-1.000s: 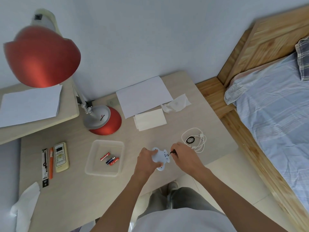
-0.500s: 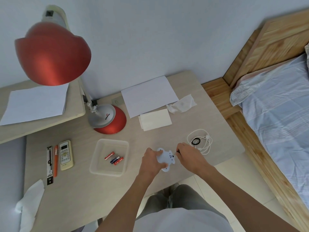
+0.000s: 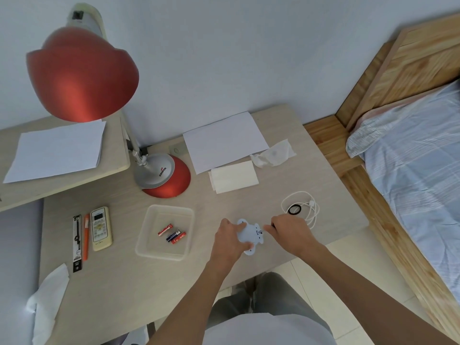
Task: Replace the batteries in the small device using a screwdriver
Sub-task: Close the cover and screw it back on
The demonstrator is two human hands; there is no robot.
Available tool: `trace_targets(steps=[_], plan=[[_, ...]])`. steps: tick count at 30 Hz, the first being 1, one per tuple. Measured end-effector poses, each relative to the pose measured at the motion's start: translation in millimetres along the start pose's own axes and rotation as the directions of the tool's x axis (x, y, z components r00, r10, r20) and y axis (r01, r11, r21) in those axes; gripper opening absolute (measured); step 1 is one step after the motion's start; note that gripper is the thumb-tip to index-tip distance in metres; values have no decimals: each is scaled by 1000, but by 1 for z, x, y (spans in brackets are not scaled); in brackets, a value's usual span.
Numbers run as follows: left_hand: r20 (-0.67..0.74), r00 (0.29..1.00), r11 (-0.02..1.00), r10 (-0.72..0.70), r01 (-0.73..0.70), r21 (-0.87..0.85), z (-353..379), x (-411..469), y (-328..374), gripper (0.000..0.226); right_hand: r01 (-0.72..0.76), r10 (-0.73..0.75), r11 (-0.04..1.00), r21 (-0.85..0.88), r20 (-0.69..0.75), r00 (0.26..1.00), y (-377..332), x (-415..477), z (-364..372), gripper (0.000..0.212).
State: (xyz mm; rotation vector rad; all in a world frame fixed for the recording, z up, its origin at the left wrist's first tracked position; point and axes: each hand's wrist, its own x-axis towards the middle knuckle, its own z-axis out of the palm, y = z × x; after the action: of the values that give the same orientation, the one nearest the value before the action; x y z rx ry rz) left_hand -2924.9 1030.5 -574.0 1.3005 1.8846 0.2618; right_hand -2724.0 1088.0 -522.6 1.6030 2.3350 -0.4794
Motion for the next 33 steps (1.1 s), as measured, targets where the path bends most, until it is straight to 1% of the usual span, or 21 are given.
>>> trace_targets(steps=[2, 4, 8, 11, 13, 14, 17, 19, 21, 27, 29, 31, 33], plan=[[-4, 1000, 1000, 14, -14, -7, 0, -1, 0, 83, 3, -3, 1000, 24, 13, 1000, 2, 0, 1, 46], [-8, 1000, 1000, 23, -23, 1, 0, -1, 1, 83, 28, -28, 998, 63, 10, 1000, 0, 1, 1, 41], [-7, 1000, 1000, 20, -20, 9, -2, -1, 1, 83, 90, -87, 989, 116, -28, 996, -3, 3, -1, 17], [-9, 1000, 1000, 22, -22, 5, -1, -1, 1, 83, 131, -128, 986, 102, -34, 991, -6, 2, 0, 7], [-17, 1000, 1000, 19, -19, 8, -1, -1, 2, 83, 128, -127, 989, 72, -21, 992, -9, 1, -2, 9], [-19, 1000, 1000, 18, -18, 7, -1, -1, 2, 83, 116, -116, 992, 53, -12, 993, -10, 2, -4, 14], [-10, 1000, 1000, 25, -25, 5, -1, -1, 3, 81, 23, -21, 999, -23, 50, 999, -7, 5, -11, 39], [-10, 1000, 1000, 21, -21, -10, -1, -2, 3, 81, 11, -6, 998, -61, 88, 996, -3, 7, -13, 47], [-13, 1000, 1000, 17, -18, -11, 0, -2, 1, 81, 17, -16, 1000, -11, 91, 996, -2, 5, -11, 44], [-1, 1000, 1000, 5, -5, 5, -3, 0, -3, 82, 103, -97, 988, 113, -61, 993, -2, 0, -4, 19], [8, 1000, 1000, -7, 7, 4, -4, 2, -3, 82, 106, -96, 985, 139, -72, 993, -3, -1, -4, 11], [15, 1000, 1000, 0, 0, 8, -5, 2, -2, 82, 90, -85, 989, 119, -48, 995, -6, -1, -5, 12], [18, 1000, 1000, 10, -10, -1, -5, 2, -3, 83, 44, -43, 997, 58, -22, 999, -9, 1, -7, 27]])
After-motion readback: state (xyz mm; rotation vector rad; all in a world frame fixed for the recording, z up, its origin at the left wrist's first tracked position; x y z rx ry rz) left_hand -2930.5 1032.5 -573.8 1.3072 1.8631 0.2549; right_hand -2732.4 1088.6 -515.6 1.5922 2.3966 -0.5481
